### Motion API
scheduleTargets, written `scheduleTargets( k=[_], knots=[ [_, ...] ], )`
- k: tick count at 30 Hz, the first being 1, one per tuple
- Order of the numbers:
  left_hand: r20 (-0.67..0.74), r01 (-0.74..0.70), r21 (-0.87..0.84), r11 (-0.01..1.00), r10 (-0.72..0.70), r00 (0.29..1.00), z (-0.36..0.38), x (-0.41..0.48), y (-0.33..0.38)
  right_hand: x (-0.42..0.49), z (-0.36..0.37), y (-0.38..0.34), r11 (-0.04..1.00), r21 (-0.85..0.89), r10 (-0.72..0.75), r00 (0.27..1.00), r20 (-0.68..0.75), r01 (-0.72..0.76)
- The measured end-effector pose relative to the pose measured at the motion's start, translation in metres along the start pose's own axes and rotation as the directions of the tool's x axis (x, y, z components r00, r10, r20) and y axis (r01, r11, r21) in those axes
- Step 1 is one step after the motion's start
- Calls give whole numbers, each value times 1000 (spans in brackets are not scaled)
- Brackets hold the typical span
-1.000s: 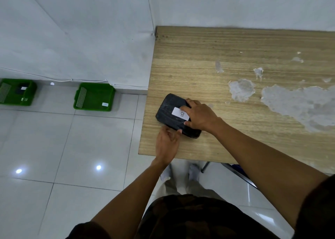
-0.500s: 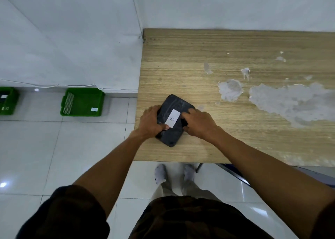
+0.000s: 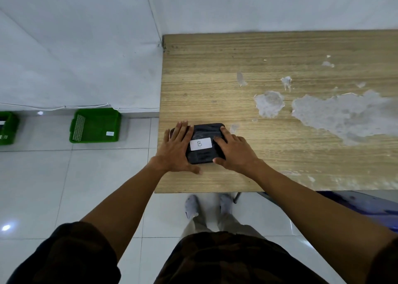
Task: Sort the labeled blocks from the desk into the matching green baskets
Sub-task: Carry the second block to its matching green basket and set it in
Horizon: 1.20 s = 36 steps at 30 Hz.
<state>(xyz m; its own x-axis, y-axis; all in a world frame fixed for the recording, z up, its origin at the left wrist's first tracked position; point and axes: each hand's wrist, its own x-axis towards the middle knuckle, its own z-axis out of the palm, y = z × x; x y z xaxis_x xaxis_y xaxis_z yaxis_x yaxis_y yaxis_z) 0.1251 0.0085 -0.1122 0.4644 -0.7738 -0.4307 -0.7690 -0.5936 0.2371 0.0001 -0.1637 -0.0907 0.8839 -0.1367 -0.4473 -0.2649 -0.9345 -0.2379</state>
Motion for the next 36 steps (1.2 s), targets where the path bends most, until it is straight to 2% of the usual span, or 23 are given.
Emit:
scheduleTargets(
  k=[7,12,24,29,36],
  knots=[
    [-60,58,26,998,-56,997,6,3,4,-5,8,-6,999,30,26,1000,-8,-25],
    [-74,43,176,983,-31,997,-1,7,2,-10,15,-10,997,54,47,999,-25,-46],
    [-84,47,-2,999,-47,995,2,3,-1,-19,20,-19,986,100,136,991,-9,-135],
    [-138,48,124,991,-31,990,-2,5,-1,-19,20,-23,982,106,158,987,-23,-154],
    [-164,3,123,992,17,986,-9,-4,-11,-25,15,-32,980,88,189,974,-122,-179]
  ],
)
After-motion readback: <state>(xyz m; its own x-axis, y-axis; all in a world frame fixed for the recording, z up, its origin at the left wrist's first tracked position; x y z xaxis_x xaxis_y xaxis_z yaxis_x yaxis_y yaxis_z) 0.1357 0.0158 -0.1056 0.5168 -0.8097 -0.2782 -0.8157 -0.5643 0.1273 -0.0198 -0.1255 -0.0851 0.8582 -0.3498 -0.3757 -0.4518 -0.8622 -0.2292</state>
